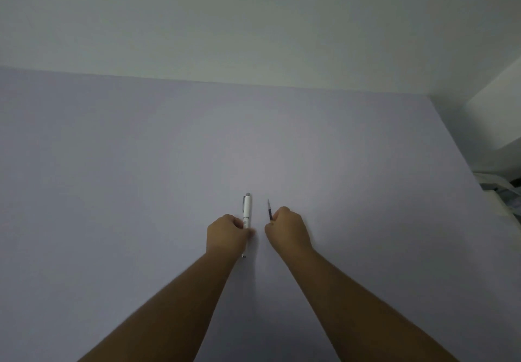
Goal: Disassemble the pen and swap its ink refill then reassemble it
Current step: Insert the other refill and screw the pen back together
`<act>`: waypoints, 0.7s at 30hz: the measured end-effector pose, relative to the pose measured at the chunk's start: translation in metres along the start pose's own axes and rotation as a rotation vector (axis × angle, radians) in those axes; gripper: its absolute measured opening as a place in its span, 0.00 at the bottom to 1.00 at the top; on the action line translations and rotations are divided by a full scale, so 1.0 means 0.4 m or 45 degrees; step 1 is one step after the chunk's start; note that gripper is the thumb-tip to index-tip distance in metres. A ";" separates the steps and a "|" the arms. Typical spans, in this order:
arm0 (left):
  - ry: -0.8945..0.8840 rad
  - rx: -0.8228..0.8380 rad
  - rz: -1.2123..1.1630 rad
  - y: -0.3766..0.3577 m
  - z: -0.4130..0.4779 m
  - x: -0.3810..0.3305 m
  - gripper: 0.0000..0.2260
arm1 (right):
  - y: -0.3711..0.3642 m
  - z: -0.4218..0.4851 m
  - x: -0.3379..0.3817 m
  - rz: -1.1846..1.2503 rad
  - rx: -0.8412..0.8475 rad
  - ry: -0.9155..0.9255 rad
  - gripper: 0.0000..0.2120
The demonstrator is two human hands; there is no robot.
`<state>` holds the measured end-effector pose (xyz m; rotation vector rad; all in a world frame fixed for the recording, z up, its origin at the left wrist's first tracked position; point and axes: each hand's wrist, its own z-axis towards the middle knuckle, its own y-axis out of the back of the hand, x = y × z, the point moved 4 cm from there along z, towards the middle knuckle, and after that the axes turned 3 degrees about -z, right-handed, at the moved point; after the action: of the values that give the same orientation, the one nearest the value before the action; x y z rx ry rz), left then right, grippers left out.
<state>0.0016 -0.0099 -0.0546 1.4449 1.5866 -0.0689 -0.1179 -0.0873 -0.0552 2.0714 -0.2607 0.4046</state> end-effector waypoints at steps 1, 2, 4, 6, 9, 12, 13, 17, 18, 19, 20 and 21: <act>0.001 -0.002 -0.005 -0.002 0.001 0.001 0.08 | -0.005 0.000 0.004 0.015 0.003 0.001 0.12; 0.005 -0.005 -0.008 -0.002 0.002 0.001 0.08 | -0.008 0.001 0.007 0.028 0.003 0.002 0.12; 0.013 -0.012 -0.006 -0.004 0.004 0.002 0.08 | -0.011 0.001 0.012 0.045 0.001 0.003 0.12; 0.019 -0.015 0.001 -0.006 0.007 0.004 0.08 | -0.012 0.001 0.013 0.052 -0.004 0.008 0.12; 0.029 -0.015 0.003 -0.008 0.009 0.004 0.09 | -0.013 0.002 0.012 0.059 -0.008 0.008 0.12; 0.041 -0.022 -0.007 -0.012 0.011 0.005 0.09 | -0.014 0.004 0.008 0.073 -0.011 0.001 0.12; 0.044 -0.024 -0.006 -0.011 0.012 0.005 0.09 | -0.014 0.004 0.008 0.080 -0.013 -0.002 0.12; 0.044 -0.031 0.020 -0.013 0.016 0.009 0.09 | -0.014 0.001 0.005 0.105 -0.020 -0.006 0.12; 0.046 -0.031 0.022 -0.014 0.017 0.009 0.10 | -0.014 0.001 0.004 0.108 -0.023 -0.006 0.12; 0.048 -0.032 0.024 -0.015 0.018 0.011 0.10 | -0.013 0.001 0.003 0.113 -0.025 -0.004 0.11; 0.049 -0.033 0.027 -0.017 0.019 0.012 0.10 | -0.014 0.000 0.002 0.119 -0.027 -0.003 0.11; 0.051 -0.034 0.034 -0.017 0.020 0.012 0.10 | -0.013 -0.001 0.002 0.126 -0.026 -0.005 0.11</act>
<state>0.0016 -0.0130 -0.0656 1.4545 1.5942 -0.0030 -0.1154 -0.0845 -0.0590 2.0445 -0.3696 0.4563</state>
